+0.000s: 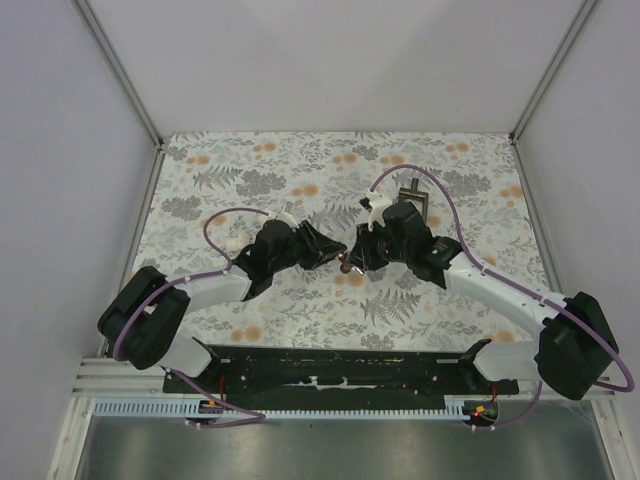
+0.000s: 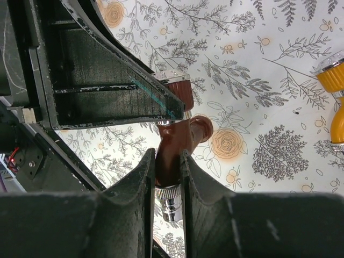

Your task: Install the water faucets

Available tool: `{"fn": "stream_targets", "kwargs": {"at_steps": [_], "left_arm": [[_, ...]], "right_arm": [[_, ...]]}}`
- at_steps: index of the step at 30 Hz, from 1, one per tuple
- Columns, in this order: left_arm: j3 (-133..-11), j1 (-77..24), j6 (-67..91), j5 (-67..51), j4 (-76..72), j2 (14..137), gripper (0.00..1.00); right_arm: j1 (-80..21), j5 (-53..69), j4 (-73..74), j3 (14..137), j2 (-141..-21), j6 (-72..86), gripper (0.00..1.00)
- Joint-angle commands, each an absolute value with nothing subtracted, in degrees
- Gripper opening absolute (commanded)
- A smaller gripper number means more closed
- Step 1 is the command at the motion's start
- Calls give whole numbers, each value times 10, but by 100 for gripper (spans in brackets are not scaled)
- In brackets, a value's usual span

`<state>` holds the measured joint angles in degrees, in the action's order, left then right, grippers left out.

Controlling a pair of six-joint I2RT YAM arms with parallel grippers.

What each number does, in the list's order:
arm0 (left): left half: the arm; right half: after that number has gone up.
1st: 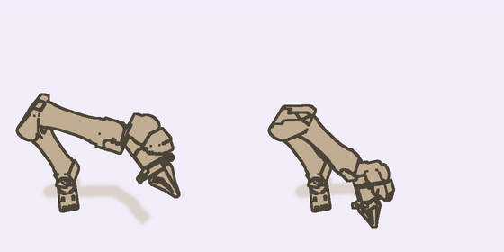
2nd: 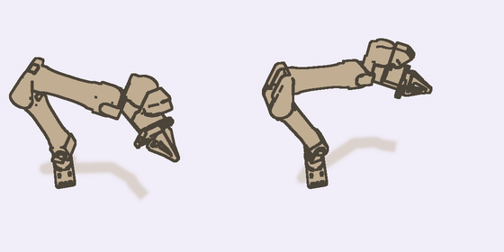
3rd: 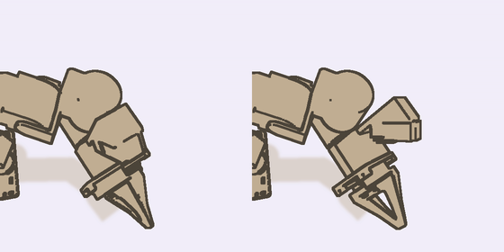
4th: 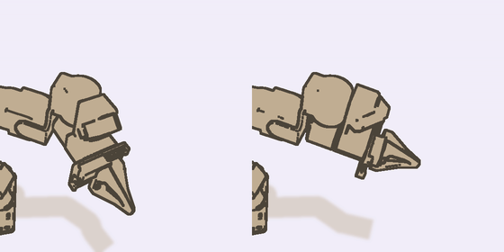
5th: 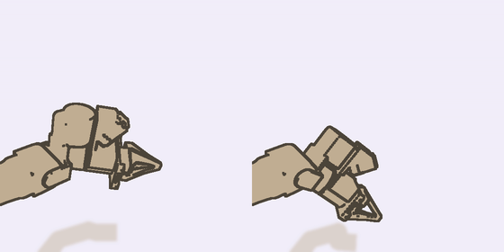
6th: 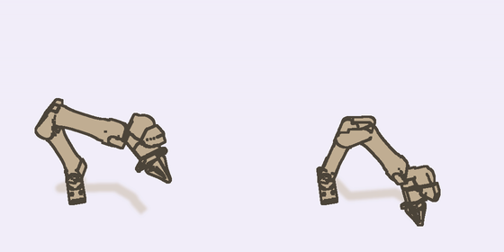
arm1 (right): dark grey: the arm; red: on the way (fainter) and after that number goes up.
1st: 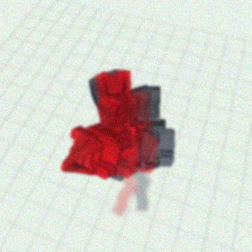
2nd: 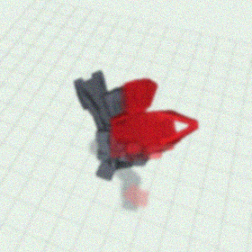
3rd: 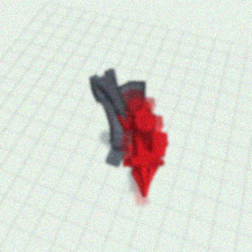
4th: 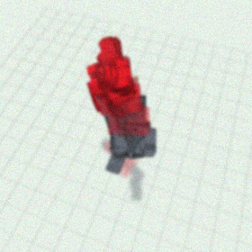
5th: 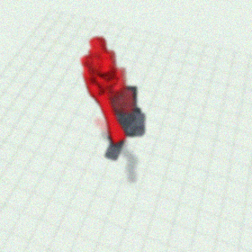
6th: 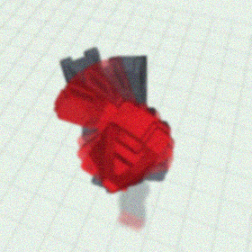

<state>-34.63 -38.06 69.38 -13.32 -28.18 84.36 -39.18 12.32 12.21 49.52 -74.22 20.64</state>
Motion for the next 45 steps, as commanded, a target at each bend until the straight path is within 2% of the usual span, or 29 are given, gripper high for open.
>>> {"fn": "stream_targets", "kwargs": {"at_steps": [1, 2, 4, 6, 8, 9, 11, 12, 18, 22, 28, 41, 45], "left_arm": [[-365, -386, 674, -102, -251, 784, 2], [-369, -388, 659, -86, -208, 764, 2], [-383, -395, 625, -49, -127, 722, 2], [-406, -409, 589, 12, -47, 683, 2], [-428, -426, 568, 79, 27, 649, 2], [-437, -432, 562, 103, 56, 634, 2], [-454, -441, 562, 146, 103, 612, 2], [-464, -446, 563, 161, 125, 604, 2], [-529, -468, 539, 206, 202, 604, 2], [-548, -477, 534, 217, 210, 609, 2], [-568, -481, 535, 225, 215, 615, 2], [-577, -483, 542, 217, 219, 605, 2], [-577, -483, 534, 218, 216, 598, 2]], "right_arm": [[-395, 109, 101, 493, -704, 203, 27], [-395, 112, 104, 492, -693, 195, 40], [-395, 113, 104, 488, -664, 180, 56], [-395, 106, 90, 477, -631, 168, 65], [-395, 93, 63, 462, -599, 154, 68], [-395, 85, 51, 455, -587, 153, 74], [-395, 70, 34, 444, -563, 158, 96], [-395, 71, 26, 442, -555, 157, 98], [-395, 134, 128, 540, -603, 57, 98], [-409, 179, 145, 584, -631, 21, 97], [-479, 108, 183, 629, -685, -17, 90], [-552, -54, 42, 606, -772, -5, 70], [-552, -54, 38, 608, -783, -7, 54]]}}
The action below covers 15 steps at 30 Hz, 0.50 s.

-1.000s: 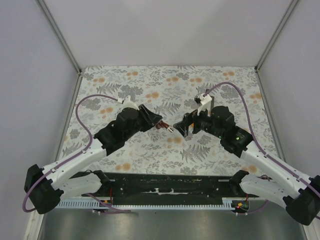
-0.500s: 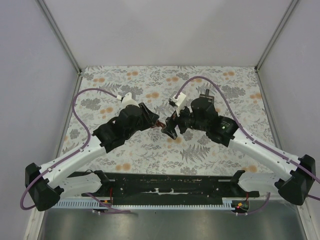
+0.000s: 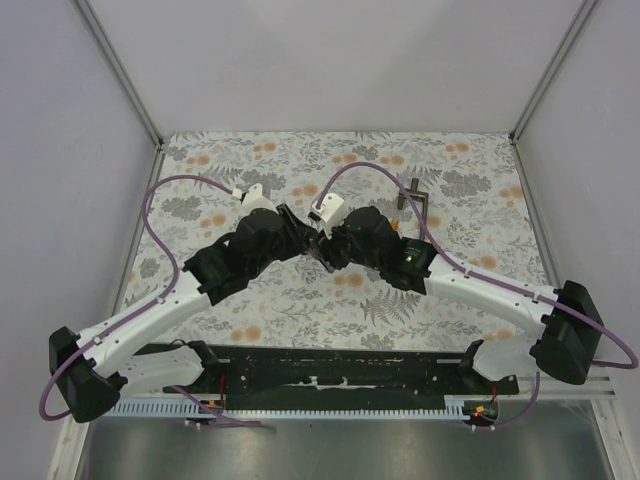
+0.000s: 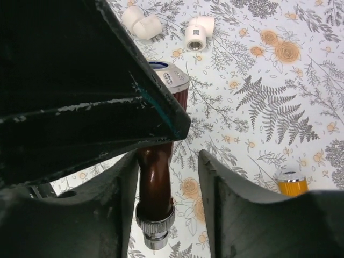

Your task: Install the water faucets

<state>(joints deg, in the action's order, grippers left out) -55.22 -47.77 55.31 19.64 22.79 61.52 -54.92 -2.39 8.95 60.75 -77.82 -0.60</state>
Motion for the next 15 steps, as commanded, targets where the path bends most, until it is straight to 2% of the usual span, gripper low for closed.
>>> {"fn": "stream_targets", "kwargs": {"at_steps": [1, 3, 5, 6, 11, 13, 15], "left_arm": [[-576, -483, 529, 220, 217, 594, 2], [-576, -483, 510, 226, 219, 580, 2], [-578, -482, 483, 236, 220, 565, 2], [-580, -482, 465, 239, 220, 557, 10], [-590, -481, 312, 207, 219, 488, 67], [-584, -481, 226, 179, 214, 448, 82], [-578, -481, 145, 132, 207, 407, 90]], "right_arm": [[-552, -54, 40, 607, -782, -7, 46], [-553, -49, 47, 604, -777, -5, 31], [-551, -46, 54, 599, -769, -4, 8], [-551, -44, 55, 596, -761, -4, 0], [-523, 30, 55, 577, -709, 25, 0], [-504, 76, 61, 573, -681, 32, 0], [-489, 122, 72, 574, -654, 33, 0]]}}
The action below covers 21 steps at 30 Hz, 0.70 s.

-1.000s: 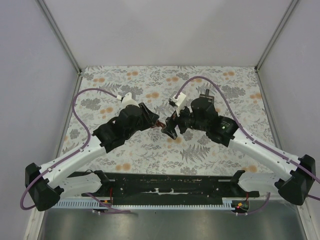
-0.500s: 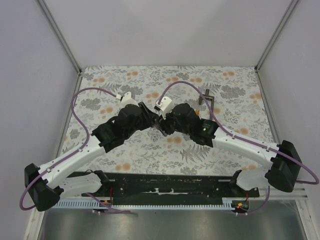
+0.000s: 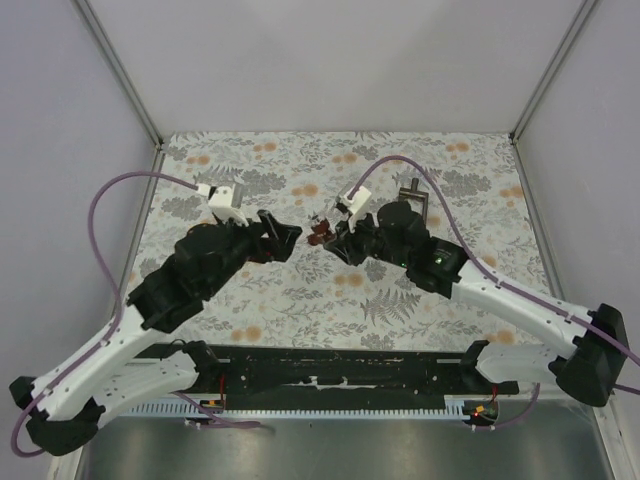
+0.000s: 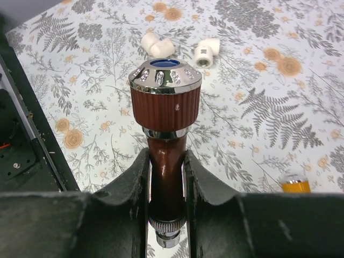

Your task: Install the water faucets

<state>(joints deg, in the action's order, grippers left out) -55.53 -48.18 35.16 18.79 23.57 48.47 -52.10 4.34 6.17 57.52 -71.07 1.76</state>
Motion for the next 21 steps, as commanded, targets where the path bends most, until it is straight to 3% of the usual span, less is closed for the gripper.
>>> {"fn": "stream_targets", "kwargs": {"at_steps": [1, 8, 21], "left_arm": [[-577, -481, 107, 98, 208, 388, 92], [-570, -481, -63, -183, 265, 350, 96], [-552, -481, -168, -329, 217, 440, 96]], "right_arm": [[-483, 140, 78, 575, -639, 32, 0], [-469, 282, 96, 577, -558, 19, 0], [-468, 376, 123, 603, -543, -31, 0]]}}
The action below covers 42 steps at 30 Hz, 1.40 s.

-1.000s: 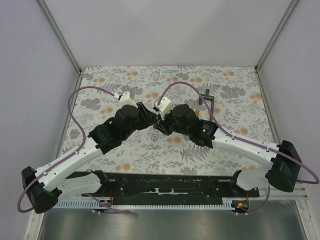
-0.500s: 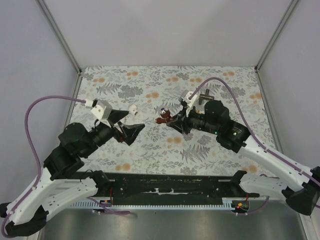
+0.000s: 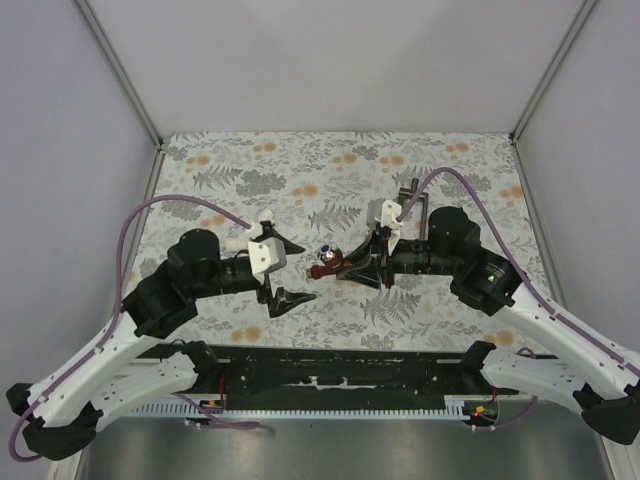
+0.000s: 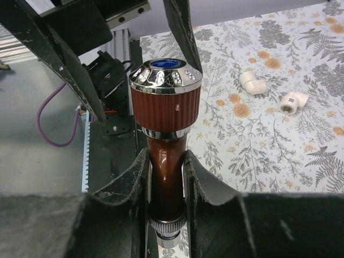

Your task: Install the water faucets

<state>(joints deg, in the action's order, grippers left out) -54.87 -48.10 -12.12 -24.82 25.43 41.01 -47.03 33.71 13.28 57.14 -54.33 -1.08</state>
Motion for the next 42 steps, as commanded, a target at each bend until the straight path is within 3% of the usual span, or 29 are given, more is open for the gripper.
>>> {"fn": "stream_targets", "kwargs": {"at_steps": [1, 10, 12, 15, 17, 18, 19, 20, 22, 25, 35, 42], "left_arm": [[-556, -480, -172, -333, 219, 453, 96], [-561, -481, -181, -347, 225, 495, 84], [-563, -481, -180, -343, 226, 499, 72], [-569, -481, -181, -331, 232, 501, 40], [-573, -481, -182, -324, 239, 500, 26], [-577, -481, -180, -317, 243, 499, 20], [-580, -481, -180, -311, 250, 501, 5], [-583, -481, -181, -303, 258, 502, 2], [-591, -481, -184, -292, 273, 505, 2], [-602, -482, -186, -289, 294, 511, 2], [-626, -482, -178, -292, 312, 524, 2], [-628, -482, -178, -294, 321, 524, 2]], "right_arm": [[-469, 378, 123, 603, -542, -32, 0], [-469, 381, 113, 601, -541, -30, 0], [-469, 383, 105, 597, -543, -26, 0], [-469, 381, 98, 592, -548, -21, 0], [-468, 377, 98, 590, -550, -18, 0], [-468, 373, 99, 591, -552, -15, 8], [-469, 372, 102, 591, -555, -14, 21], [-469, 374, 107, 595, -559, -16, 38], [-469, 380, 119, 605, -568, -18, 54], [-469, 395, 146, 625, -586, -24, 68], [-469, 413, 160, 654, -640, -15, 68], [-468, 416, 178, 665, -655, -14, 62]]}}
